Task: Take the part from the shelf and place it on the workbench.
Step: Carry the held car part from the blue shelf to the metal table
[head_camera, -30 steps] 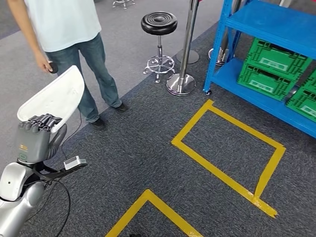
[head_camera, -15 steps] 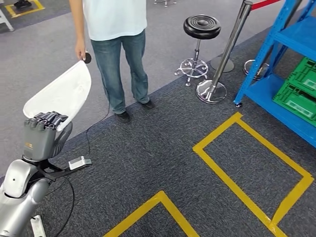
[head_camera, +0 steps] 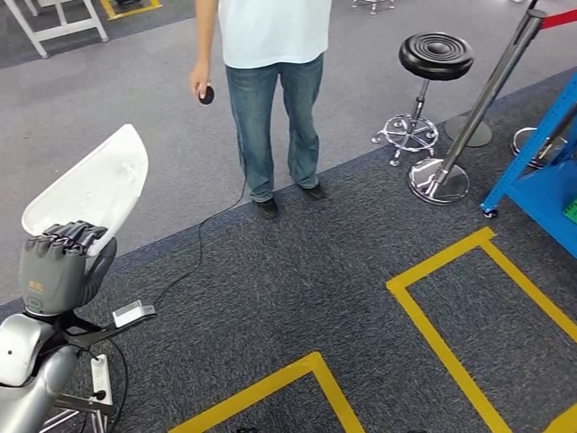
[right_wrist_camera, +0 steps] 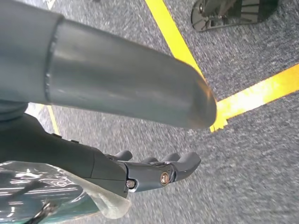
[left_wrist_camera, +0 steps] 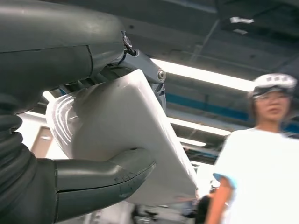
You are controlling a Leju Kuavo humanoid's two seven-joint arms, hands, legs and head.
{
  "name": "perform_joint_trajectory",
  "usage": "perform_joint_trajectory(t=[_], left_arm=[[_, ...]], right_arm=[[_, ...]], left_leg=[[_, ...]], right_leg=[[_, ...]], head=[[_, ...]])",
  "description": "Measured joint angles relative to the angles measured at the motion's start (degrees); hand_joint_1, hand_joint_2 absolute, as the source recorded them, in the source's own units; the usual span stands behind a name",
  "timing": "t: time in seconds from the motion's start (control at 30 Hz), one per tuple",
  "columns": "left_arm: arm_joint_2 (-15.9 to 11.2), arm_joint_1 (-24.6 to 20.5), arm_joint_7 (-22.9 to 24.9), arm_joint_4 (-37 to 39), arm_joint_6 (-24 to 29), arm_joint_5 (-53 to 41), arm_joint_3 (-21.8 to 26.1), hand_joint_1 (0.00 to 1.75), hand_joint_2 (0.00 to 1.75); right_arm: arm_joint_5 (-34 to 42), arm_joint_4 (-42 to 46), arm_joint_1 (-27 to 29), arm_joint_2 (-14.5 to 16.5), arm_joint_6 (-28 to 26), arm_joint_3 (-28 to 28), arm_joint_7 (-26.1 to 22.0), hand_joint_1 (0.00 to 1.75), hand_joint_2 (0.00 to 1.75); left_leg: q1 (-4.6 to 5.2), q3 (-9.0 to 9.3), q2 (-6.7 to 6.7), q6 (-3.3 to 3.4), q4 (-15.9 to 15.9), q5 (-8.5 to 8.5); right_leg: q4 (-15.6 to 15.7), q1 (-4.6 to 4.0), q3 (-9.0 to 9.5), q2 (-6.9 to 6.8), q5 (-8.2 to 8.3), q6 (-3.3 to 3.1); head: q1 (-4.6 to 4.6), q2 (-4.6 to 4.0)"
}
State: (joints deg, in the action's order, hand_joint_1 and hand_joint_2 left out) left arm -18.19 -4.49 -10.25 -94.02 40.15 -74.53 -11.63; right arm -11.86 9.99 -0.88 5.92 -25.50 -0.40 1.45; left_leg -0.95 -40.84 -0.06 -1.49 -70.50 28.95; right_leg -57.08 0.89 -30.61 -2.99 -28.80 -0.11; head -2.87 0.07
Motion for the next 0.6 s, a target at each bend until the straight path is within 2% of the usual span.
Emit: perform_joint_trajectory(t=[0.07, 0.13, 0.17, 0.2, 0.23, 0.27, 0.3, 0.37, 0.4, 0.43, 0.47, 0.5, 0.53, 0.57, 0.6], left_arm=[[0.0, 0.6, 0.1, -0.7, 0.0, -0.2, 0.7, 1.75, 1.75], [0.0, 1.0, 0.3, -1.3, 0.0, -0.4, 1.2, 1.75, 1.75], [0.0, 1.4, 0.5, -1.5, 0.0, -0.5, 1.4, 1.75, 1.75], [0.0, 1.8, 0.7, -1.7, 0.0, -0.6, 1.7, 1.75, 1.75], [0.0, 2.3, 1.0, -2.0, 0.0, -0.7, 1.9, 1.75, 1.75], [0.0, 2.6, 1.3, -2.2, 0.0, -0.9, 2.1, 1.75, 1.75], [0.0, 2.8, 1.5, -2.5, 0.0, -1.0, 2.3, 1.75, 1.75], [0.1, 3.1, 1.8, -2.8, 0.0, -1.1, 2.4, 1.75, 1.75], [0.1, 3.2, 1.8, -2.9, 0.0, -1.1, 2.4, 1.75, 1.75], [0.2, 3.4, 1.9, -2.9, 0.0, -1.1, 2.4, 1.75, 1.75], [0.2, 3.6, 1.9, -2.9, 0.0, -1.1, 2.4, 1.75, 1.75], [0.2, 3.8, 2.0, -2.9, 0.0, -1.1, 2.4, 1.75, 1.75], [0.2, 3.9, 2.0, -2.9, 0.0, -1.1, 2.4, 1.75, 1.75], [0.2, 4.0, 2.1, -2.9, 0.0, -1.1, 2.4, 1.75, 1.75], [0.2, 4.0, 2.2, -2.9, 0.0, -1.1, 2.4, 1.75, 1.75]], right_arm=[[-0.1, 0.0, 0.0, -0.1, -1.0, -0.1, 0.7, 0.0, 0.0], [-0.4, 0.0, 0.0, -0.3, -2.2, -0.1, 1.4, 0.0, 0.0], [-0.6, 0.0, 0.0, -0.4, -2.7, -0.1, 1.9, 0.0, 0.0], [-0.9, 0.0, -0.1, -0.5, -3.2, -0.1, 2.3, 0.0, 0.0], [-1.3, 0.0, -0.2, -0.6, -3.7, -0.1, 2.7, 0.0, 0.0], [-1.7, 0.0, -0.2, -0.7, -4.2, -0.1, 3.1, 0.0, 0.0], [-2.0, 0.0, -0.3, -0.8, -4.7, -0.1, 3.4, 0.0, 0.0], [-2.4, 0.0, -0.2, -0.9, -5.2, -0.1, 3.7, 0.0, 0.0], [-2.6, 0.0, -0.1, -0.9, -5.2, -0.1, 3.9, 0.0, 0.0], [-2.9, 0.0, 0.1, -0.9, -5.2, 0.0, 4.2, 0.0, 0.0], [-3.2, 0.0, 0.1, -1.0, -5.2, 0.0, 4.5, 0.0, 0.0], [-3.6, -0.1, 0.2, -1.0, -5.2, 0.1, 4.9, 0.0, 0.0], [-4.0, -0.1, 0.2, -1.0, -5.1, 0.2, 5.3, 0.0, 0.0], [-4.3, -0.1, 0.2, -1.1, -5.1, 0.3, 5.6, 0.0, 0.0], [-4.5, -0.2, 0.1, -1.1, -5.0, 0.4, 5.9, 0.0, 0.0]], left_leg=[[0.28, 3.88, 2.72, 0.06, 7.5, -3.23], [0.83, 5.9, 4.72, 0.77, 11.6, -3.98], [1.12, 5.95, 4.58, 1.21, 11.8, -3.66], [1.09, 5.89, 3.81, 1.72, 11.9, -3.67], [1.02, 5.95, 3.08, 2.09, 12.0, -3.68], [0.91, 6.05, 2.36, 2.47, 12.2, -3.72], [0.76, 6.15, 1.68, 2.87, 12.3, -3.79], [0.66, 6.2, 0.29, 3.43, 12.4, -3.78], [0.71, 6.2, -0.5, 3.6, 12.3, -3.75], [0.77, 6.22, -1.39, 3.66, 12.3, -3.72], [0.82, 6.26, -2.28, 3.69, 12.3, -3.7], [0.84, 6.32, -3.18, 3.68, 12.3, -3.69], [0.84, 6.37, -4.04, 3.65, 12.2, -3.67], [0.87, 6.34, -4.8, 3.53, 12.1, -3.64], [0.87, 6.24, -5.56, 3.33, 12.0, -3.6]], right_leg=[[0.0, -0.16, 0.53, -1.53, -0.51, 0.5], [-0.1, -0.5, 0.97, -2.89, -1.03, 1.15], [0.0, -0.63, 1.16, -3.58, -1.22, 1.44], [0.1, -0.65, 1.43, -4.32, -1.42, 1.74], [0.0, -0.56, 1.57, -4.33, -1.76, 2.09], [-0.7, -0.43, 1.39, -3.33, -2.41, 2.39], [-2.5, -0.32, 0.59, -1.72, -3.53, 2.62], [-9.6, -0.22, -3.15, 1.79, -6.83, 2.75], [-13.6, -0.24, -5.38, 2.49, -8.16, 2.74], [-16.3, -0.26, -7.13, 2.8, -8.6, 2.69], [-16.8, -0.28, -7.89, 2.94, -7.87, 2.58], [-15.0, -0.29, -7.52, 3.17, -6.05, 2.39], [-11.5, -0.29, -6.28, 3.83, -3.62, 2.13], [-7.6, -0.25, -4.72, 5.23, -1.62, 1.83], [-4.2, -0.14, -3.16, 6.48, -0.29, 1.64]], head=[[-0.02, 0.0], [-0.02, 0.01], [-0.01, 0.01], [-0.01, 0.01], [0.01, 0.0], [0.08, 0.0], [0.19, 0.0], [0.43, 0.01], [0.47, 0.01], [0.47, 0.02], [0.46, 0.01], [0.46, 0.01], [0.48, 0.01], [0.46, 0.01], [0.44, 0.01]])
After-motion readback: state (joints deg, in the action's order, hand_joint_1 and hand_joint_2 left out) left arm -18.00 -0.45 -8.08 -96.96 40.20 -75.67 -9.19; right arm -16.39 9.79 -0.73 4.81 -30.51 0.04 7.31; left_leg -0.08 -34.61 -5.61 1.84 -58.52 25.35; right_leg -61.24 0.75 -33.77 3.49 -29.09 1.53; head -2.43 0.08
